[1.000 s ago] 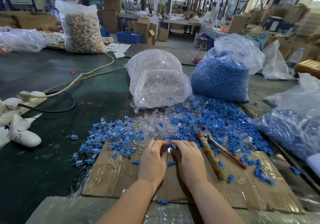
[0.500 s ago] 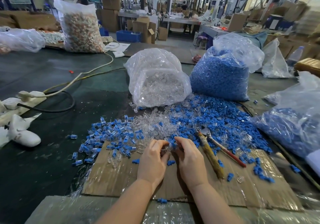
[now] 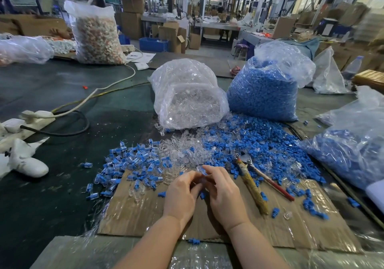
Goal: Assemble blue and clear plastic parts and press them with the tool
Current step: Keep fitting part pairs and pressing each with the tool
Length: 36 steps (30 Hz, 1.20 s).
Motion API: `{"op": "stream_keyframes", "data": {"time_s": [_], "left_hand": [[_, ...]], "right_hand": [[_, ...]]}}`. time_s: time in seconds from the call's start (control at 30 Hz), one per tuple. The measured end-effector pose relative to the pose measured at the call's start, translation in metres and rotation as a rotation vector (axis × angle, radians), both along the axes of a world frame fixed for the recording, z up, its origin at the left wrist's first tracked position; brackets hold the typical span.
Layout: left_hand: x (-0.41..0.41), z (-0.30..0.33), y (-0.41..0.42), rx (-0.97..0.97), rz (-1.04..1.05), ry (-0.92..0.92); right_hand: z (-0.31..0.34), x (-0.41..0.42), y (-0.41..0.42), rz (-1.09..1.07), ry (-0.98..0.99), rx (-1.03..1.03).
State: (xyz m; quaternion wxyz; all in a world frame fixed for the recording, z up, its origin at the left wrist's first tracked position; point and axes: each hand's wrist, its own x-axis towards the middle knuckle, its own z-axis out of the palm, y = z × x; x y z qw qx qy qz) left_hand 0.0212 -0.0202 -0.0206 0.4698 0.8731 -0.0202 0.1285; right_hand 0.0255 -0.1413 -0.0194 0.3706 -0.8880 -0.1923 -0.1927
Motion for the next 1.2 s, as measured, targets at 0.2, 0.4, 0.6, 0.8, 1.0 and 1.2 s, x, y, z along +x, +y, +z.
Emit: {"op": "stream_keyframes", "data": {"time_s": [0.2, 0.4, 0.6, 0.8, 1.0, 1.2], "left_hand": [[-0.0009, 0.0023, 0.0013, -0.209, 0.093, 0.036], [-0.0005, 0.0002, 0.0005, -0.160, 0.117, 0.034], [0.0000, 0.0005, 0.0016, -0.094, 0.096, 0.002], [0.0023, -0.0011, 0.0026, -0.062, 0.097, -0.007], [0.0021, -0.0016, 0.0028, -0.132, 0.095, 0.026], [0.0017, 0.0003, 0.0024, -0.173, 0.079, 0.057]], "right_hand": [[-0.0009, 0.0015, 0.0004, -0.174, -0.106, -0.123], [-0.0036, 0.0044, 0.0007, -0.213, -0.120, -0.254], [-0.0037, 0.0070, 0.0010, -0.205, -0.040, -0.292], [-0.0011, 0.0057, -0.0008, -0.209, -0.023, -0.194], [0.0011, 0.0025, -0.0037, -0.188, -0.011, -0.016], [0.0021, -0.0001, -0.0014, -0.146, -0.044, -0.071]]}}
